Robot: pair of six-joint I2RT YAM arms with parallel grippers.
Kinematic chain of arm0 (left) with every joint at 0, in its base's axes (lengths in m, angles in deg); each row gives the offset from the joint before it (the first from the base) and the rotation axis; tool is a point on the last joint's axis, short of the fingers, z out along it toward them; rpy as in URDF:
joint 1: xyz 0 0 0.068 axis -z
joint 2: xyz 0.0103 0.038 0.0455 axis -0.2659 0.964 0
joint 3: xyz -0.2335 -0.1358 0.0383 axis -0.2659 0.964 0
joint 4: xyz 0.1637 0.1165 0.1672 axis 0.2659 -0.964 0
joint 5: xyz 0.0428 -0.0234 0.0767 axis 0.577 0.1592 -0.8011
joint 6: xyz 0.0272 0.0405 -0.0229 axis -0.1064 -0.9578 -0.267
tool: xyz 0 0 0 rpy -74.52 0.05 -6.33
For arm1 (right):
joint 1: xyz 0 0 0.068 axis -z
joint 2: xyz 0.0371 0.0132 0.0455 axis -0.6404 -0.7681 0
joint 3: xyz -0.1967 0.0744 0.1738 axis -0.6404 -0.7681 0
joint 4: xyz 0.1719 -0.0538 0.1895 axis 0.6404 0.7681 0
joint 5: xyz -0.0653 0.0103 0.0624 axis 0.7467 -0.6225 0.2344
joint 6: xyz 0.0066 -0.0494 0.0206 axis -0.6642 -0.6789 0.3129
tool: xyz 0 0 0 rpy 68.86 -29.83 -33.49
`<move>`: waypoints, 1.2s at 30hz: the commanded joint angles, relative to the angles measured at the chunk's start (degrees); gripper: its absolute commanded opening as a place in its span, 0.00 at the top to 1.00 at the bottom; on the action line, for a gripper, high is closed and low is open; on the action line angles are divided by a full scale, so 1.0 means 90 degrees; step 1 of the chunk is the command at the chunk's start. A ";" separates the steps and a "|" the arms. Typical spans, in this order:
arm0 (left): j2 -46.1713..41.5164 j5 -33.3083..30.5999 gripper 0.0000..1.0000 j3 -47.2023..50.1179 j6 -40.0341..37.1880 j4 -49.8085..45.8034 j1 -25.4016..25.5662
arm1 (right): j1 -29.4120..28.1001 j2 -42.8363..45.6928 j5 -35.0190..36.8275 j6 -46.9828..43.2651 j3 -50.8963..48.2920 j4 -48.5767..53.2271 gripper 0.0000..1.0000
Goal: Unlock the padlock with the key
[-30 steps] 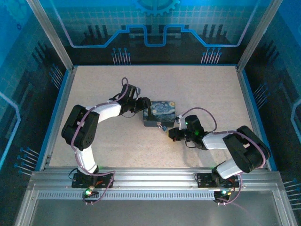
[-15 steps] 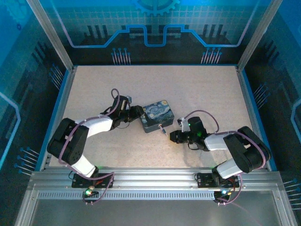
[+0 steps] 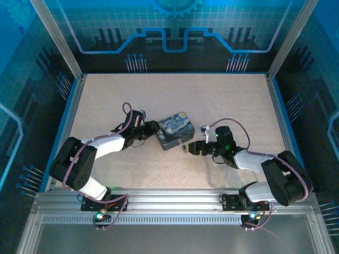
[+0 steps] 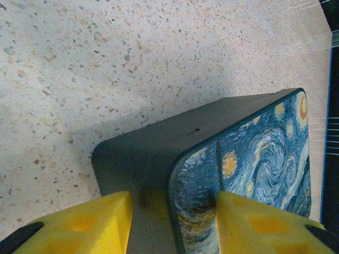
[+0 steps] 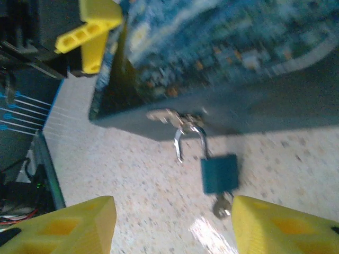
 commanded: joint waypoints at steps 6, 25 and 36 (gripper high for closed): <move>0.0030 -0.0206 0.55 0.0246 0.0079 -0.0741 0.0129 | 0.0227 -0.1540 -0.0539 -0.0006 0.1342 -0.0488 0.40; 0.0068 -0.0196 0.55 0.0161 0.0092 -0.0771 0.0187 | 0.0541 -0.2028 -0.1573 0.0056 0.0749 -0.1527 0.27; 0.0061 -0.0186 0.55 0.0161 0.0118 -0.0761 0.0187 | 0.0487 -0.2607 -0.1734 0.0107 0.1209 -0.1348 0.35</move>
